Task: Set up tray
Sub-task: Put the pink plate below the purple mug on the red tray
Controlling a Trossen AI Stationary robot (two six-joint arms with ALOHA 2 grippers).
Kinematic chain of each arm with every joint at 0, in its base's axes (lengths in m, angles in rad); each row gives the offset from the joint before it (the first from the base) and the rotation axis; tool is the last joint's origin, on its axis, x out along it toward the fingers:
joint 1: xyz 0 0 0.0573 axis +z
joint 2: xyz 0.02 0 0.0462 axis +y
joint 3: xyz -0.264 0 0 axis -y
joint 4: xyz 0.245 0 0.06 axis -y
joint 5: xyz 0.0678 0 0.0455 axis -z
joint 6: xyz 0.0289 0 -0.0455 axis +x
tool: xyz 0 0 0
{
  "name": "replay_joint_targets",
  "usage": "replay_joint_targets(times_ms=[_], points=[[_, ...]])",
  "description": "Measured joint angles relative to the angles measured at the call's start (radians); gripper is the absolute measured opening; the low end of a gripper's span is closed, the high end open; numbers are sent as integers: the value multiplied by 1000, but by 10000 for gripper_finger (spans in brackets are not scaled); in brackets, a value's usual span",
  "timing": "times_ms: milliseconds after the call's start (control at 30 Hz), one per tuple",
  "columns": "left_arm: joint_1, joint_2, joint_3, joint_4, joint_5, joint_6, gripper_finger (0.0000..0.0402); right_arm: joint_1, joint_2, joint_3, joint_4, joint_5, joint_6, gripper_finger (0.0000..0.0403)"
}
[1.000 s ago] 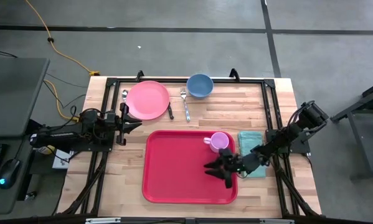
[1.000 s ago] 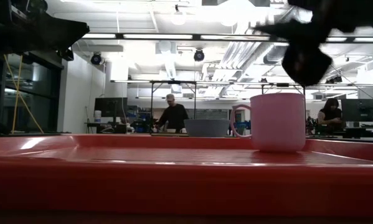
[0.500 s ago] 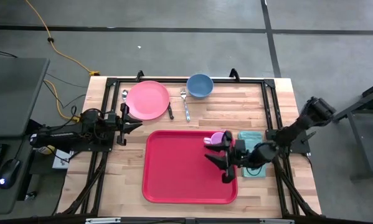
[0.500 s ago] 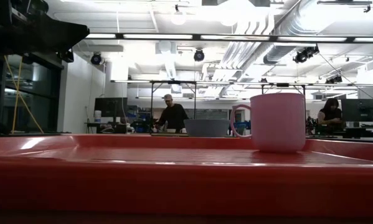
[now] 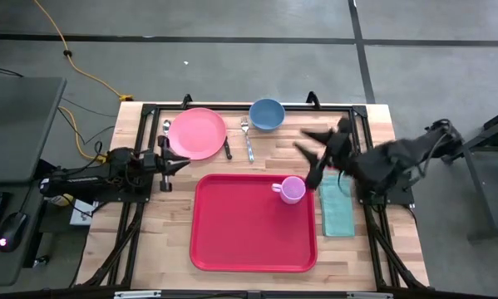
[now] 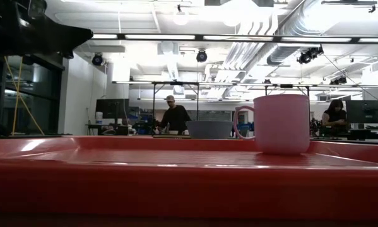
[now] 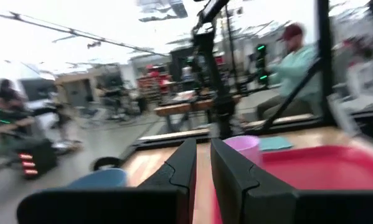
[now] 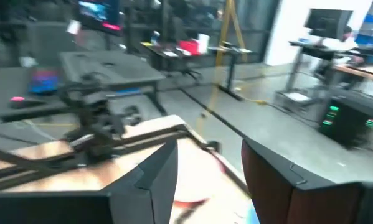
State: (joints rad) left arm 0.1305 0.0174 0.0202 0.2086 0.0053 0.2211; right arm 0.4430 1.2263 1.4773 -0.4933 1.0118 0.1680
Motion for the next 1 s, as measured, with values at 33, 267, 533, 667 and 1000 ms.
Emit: replay_joint_targets(times_ms=[33,267,533,667,1000], points=[[0,0,5,-4,-27,30,79,-22,0,35,-52,2,16,158],[0,0,240,-223,-103,280,79,-172,0,183,-303,-15,55,159],[0,121,660,-822,-114,332,79,-371,-1,212,-565,-88,168,158],[0,209,768,-970,-113,315,79,-486,-3,212,-754,-197,315,159],[0,466,787,-1081,-223,246,79,-710,-2,208,-1046,-395,463,151]])
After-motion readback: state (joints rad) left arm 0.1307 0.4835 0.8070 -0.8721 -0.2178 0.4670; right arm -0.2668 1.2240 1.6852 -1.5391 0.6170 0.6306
